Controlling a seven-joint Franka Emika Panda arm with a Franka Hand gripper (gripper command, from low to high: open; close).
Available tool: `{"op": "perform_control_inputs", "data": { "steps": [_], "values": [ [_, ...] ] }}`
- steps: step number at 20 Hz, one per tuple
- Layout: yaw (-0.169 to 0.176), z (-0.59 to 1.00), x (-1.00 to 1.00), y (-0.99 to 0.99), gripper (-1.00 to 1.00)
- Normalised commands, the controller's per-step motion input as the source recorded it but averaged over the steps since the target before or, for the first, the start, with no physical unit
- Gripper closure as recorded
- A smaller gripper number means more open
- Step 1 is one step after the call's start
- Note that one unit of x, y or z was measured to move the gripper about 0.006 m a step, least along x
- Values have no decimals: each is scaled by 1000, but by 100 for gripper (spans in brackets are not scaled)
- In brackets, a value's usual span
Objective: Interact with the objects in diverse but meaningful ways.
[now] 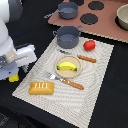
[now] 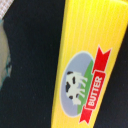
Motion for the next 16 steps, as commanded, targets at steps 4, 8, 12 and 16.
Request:
{"op": "perform_control_inputs", "data": {
  "steps": [4,8,12,16],
  "values": [
    [13,-339,-471,0,-100],
    [0,-285,-420,1,100],
    [0,-116,-309,17,100],
    [0,-88,-259,7,100]
  ]
}}
